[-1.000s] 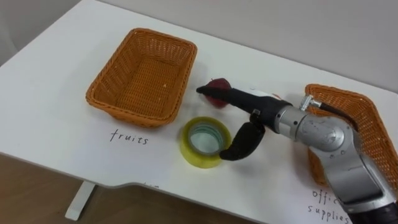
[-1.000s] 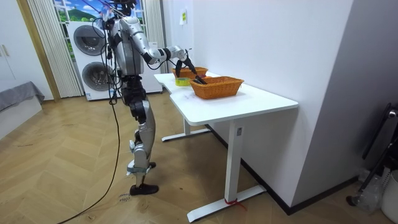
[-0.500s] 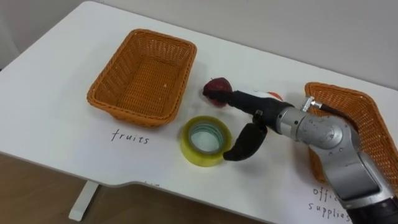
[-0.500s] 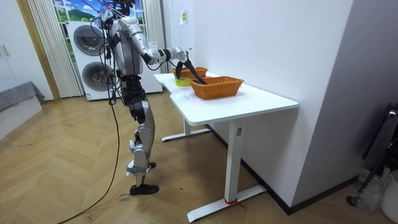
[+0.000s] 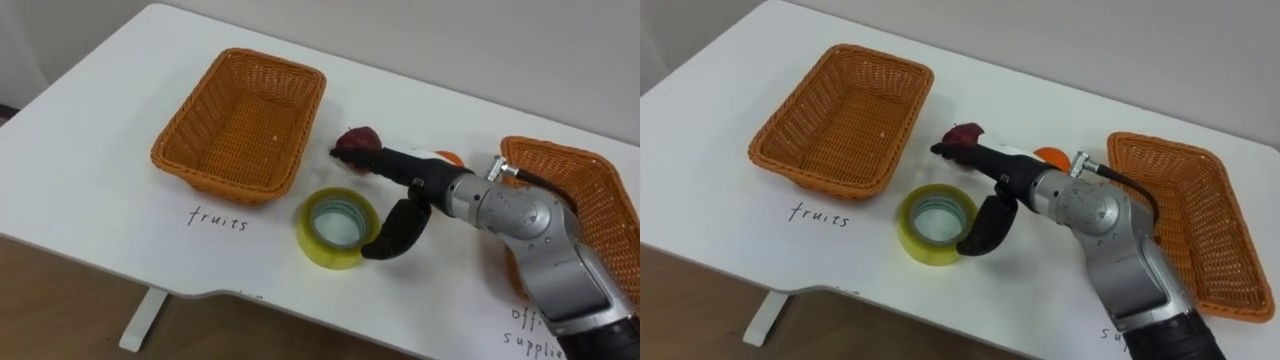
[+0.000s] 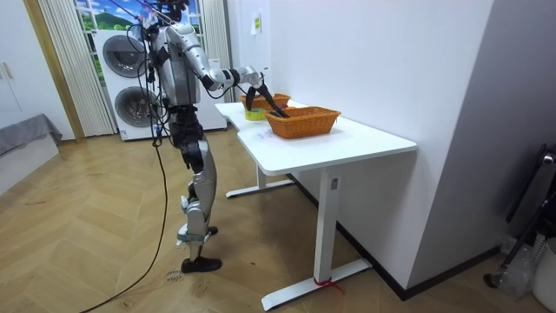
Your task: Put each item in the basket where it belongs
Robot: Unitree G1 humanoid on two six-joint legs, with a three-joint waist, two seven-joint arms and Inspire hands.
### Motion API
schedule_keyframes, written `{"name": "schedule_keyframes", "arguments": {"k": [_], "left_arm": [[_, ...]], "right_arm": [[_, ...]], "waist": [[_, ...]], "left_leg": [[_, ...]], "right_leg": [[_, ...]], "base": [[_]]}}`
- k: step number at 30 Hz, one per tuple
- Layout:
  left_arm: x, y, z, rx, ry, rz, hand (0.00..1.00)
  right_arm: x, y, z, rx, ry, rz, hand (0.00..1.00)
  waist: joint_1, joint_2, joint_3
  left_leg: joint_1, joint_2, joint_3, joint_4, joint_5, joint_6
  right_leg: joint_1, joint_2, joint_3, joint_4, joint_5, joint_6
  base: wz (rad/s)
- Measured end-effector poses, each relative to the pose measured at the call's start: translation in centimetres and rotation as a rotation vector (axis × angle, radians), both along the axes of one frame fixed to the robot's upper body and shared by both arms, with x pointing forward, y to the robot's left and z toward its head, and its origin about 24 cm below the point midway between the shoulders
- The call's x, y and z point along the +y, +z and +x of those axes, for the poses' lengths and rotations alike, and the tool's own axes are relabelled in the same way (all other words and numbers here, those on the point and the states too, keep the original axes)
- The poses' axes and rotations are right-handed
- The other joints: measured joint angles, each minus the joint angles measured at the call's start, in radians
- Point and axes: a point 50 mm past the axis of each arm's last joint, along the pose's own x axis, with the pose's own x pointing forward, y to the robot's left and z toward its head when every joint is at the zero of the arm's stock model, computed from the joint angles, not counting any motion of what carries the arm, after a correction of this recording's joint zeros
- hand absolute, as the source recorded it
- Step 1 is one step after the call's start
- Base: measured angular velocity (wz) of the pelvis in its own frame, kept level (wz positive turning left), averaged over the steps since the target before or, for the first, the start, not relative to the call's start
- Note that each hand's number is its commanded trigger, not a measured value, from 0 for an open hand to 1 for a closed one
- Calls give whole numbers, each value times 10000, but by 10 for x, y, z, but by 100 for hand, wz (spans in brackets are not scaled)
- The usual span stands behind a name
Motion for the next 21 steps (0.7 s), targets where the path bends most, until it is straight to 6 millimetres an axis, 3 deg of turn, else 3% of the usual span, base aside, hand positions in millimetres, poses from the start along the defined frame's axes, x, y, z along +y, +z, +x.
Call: {"name": "schedule_keyframes", "arguments": {"k": [12, 14, 21], "left_arm": [[-1, 0, 0, 95, 34, -42, 0], [-1, 0, 0, 99, 37, -35, 0], [0, 0, -3, 224, 96, 95, 0]], "right_arm": [[2, 10, 7, -188, -119, 27, 0], [2, 13, 9, -231, -155, 26, 0], [-2, 10, 20, -40, -509, -121, 0]], "waist": [[13, -10, -9], [5, -55, -41], [3, -84, -49]], "left_leg": [[13, -4, 5, -14, 0, -1], [14, -7, -12, -10, 1, 0], [52, -13, -37, 6, 3, 0]], "right_leg": [[-3, 2, -18, -8, 0, 0], [-3, 0, -22, -10, 0, 0], [59, -4, -24, -8, 0, 0]], "base": [[0], [0], [0]]}}
